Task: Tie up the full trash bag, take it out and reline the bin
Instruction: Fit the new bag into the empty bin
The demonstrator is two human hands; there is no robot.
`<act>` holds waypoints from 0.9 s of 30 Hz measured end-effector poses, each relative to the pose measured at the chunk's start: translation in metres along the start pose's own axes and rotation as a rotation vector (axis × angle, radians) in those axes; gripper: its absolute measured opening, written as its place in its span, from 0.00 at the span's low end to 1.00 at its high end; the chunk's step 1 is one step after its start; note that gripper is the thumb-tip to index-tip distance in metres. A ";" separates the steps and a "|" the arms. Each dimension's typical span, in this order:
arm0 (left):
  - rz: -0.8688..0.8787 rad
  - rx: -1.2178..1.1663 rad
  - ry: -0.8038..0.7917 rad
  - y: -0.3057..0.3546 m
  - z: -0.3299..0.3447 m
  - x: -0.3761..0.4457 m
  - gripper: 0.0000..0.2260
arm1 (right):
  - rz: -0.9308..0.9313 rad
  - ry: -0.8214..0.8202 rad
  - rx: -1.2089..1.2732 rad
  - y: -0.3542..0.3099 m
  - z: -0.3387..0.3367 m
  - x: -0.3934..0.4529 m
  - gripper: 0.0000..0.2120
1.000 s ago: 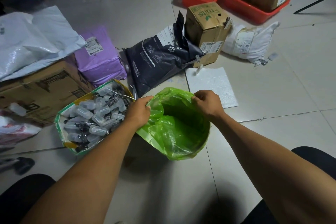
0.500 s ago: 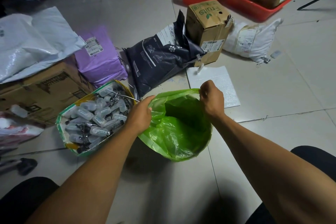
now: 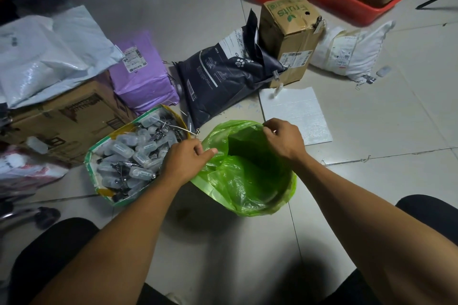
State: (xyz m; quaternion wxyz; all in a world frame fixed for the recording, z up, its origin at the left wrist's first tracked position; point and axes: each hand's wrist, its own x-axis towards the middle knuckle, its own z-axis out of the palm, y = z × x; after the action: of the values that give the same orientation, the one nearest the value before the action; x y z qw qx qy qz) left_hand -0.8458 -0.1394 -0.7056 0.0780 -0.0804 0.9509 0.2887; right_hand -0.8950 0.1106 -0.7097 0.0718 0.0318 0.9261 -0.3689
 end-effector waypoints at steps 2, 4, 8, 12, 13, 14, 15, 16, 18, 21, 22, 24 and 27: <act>-0.031 0.007 -0.069 -0.002 -0.004 0.000 0.25 | -0.003 -0.018 -0.044 0.003 0.000 -0.001 0.11; -0.060 0.027 -0.154 -0.001 -0.010 -0.001 0.27 | 0.009 -0.029 -0.101 0.007 -0.001 -0.001 0.09; -0.081 -0.059 -0.324 -0.002 -0.012 -0.004 0.27 | 0.078 0.035 -0.116 0.008 -0.002 -0.001 0.08; -0.130 -0.296 -0.504 -0.014 -0.006 -0.006 0.36 | 0.123 0.071 -0.118 0.010 -0.003 0.000 0.08; -0.124 -0.318 -0.533 -0.016 -0.005 -0.006 0.38 | 0.124 0.069 -0.113 0.011 -0.003 0.000 0.08; -0.111 -0.335 -0.560 -0.017 -0.003 -0.006 0.40 | 0.121 0.067 -0.108 0.011 -0.003 0.000 0.08; -0.110 -0.354 -0.586 -0.018 -0.002 -0.006 0.42 | 0.118 0.065 -0.105 0.012 -0.003 0.000 0.09; -0.119 -0.386 -0.611 -0.016 -0.002 -0.006 0.43 | 0.116 0.061 -0.107 0.012 -0.002 -0.001 0.09; -0.158 -0.442 -0.633 -0.014 0.000 -0.007 0.38 | 0.114 0.051 -0.121 0.013 0.000 -0.002 0.10; -0.208 -0.529 -0.556 -0.009 0.000 -0.007 0.17 | 0.036 0.089 -0.213 0.014 0.004 -0.005 0.17; -0.211 -0.534 -0.522 -0.007 0.001 -0.006 0.13 | -0.043 0.132 -0.295 0.014 0.004 -0.006 0.20; -0.202 -0.527 -0.477 -0.007 0.002 -0.002 0.10 | -0.273 0.215 -0.415 0.008 0.008 -0.010 0.18; -0.166 -0.445 -0.420 -0.008 0.004 0.004 0.07 | -0.529 0.069 -0.335 -0.006 0.026 -0.012 0.07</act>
State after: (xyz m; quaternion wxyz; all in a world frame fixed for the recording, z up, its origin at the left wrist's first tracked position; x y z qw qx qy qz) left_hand -0.8473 -0.1442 -0.7139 0.2763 -0.1114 0.8177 0.4926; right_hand -0.8811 0.0885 -0.7220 -0.0537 -0.2100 0.9520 -0.2160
